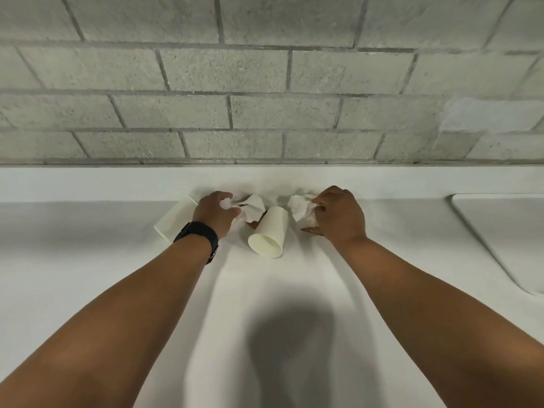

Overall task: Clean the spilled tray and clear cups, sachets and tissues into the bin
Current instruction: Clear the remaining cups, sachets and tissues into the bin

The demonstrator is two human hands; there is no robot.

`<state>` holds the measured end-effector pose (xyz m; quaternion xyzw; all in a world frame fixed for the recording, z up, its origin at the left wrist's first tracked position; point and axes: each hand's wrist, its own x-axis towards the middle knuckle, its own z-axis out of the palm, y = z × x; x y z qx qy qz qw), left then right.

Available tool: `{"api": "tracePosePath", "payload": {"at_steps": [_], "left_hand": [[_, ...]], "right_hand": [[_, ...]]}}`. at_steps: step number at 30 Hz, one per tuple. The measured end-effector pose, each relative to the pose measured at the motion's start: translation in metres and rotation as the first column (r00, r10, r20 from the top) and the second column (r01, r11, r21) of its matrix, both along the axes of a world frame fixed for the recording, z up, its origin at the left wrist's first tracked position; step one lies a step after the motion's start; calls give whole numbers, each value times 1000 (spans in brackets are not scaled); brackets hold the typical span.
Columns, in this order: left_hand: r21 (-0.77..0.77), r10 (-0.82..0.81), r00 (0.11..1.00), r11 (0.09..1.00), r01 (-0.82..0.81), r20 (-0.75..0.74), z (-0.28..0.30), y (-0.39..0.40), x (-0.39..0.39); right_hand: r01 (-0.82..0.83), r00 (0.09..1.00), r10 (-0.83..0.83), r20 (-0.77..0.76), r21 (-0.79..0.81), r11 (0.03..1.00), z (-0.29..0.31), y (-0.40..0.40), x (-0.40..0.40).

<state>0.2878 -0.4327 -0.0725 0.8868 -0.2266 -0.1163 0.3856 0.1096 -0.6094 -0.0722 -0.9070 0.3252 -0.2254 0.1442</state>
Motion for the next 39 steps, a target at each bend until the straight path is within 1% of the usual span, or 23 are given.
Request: {"api": "tracePosePath", "payload": {"at_steps": [3, 5, 9, 12, 14, 16, 20, 23, 26, 30, 34, 39], "left_hand": [[116, -73, 997, 991, 74, -9, -3, -4, 1], [154, -97, 995, 983, 98, -10, -4, -6, -2], [120, -75, 997, 990, 72, 24, -4, -6, -11], [79, -63, 996, 995, 58, 59, -2, -6, -13], [70, -66, 994, 996, 59, 90, 3, -7, -15], [28, -55, 995, 998, 52, 86, 10, -9, -20], [-66, -51, 995, 996, 57, 89, 26, -17, -36], [-92, -93, 990, 990, 103, 103, 37, -23, -54], [-111, -144, 985, 982, 154, 99, 51, -30, -78], [-174, -192, 981, 966, 192, 21, 62, -38, -113], [-266, -270, 963, 928, 260, 0, 72, -49, -163], [-367, -344, 937, 881, 300, -60, 77, -70, -240]], "right_hand": [[116, 987, -125, 100, 90, 989, 5, -8, -9], [197, 968, -216, 130, 142, 970, 7, -15, -17], [354, 880, -429, 206, 320, 879, 10, -28, -33], [402, 794, -554, 252, 466, 788, 13, -34, -45], [390, 732, -612, 301, 552, 737, 18, -35, -52], [360, 677, -652, 341, 620, 698, 25, -37, -58], [253, 572, -722, 390, 753, 608, 42, -37, -71], [185, 547, -733, 403, 796, 576, 53, -35, -86], [68, 500, -750, 433, 844, 532, 61, -28, -108], [5, 470, -768, 435, 868, 496, 64, -20, -143], [-8, 442, -790, 426, 882, 472, 62, -14, -195], [6, 438, -792, 426, 879, 476, 62, -9, -270]]}}
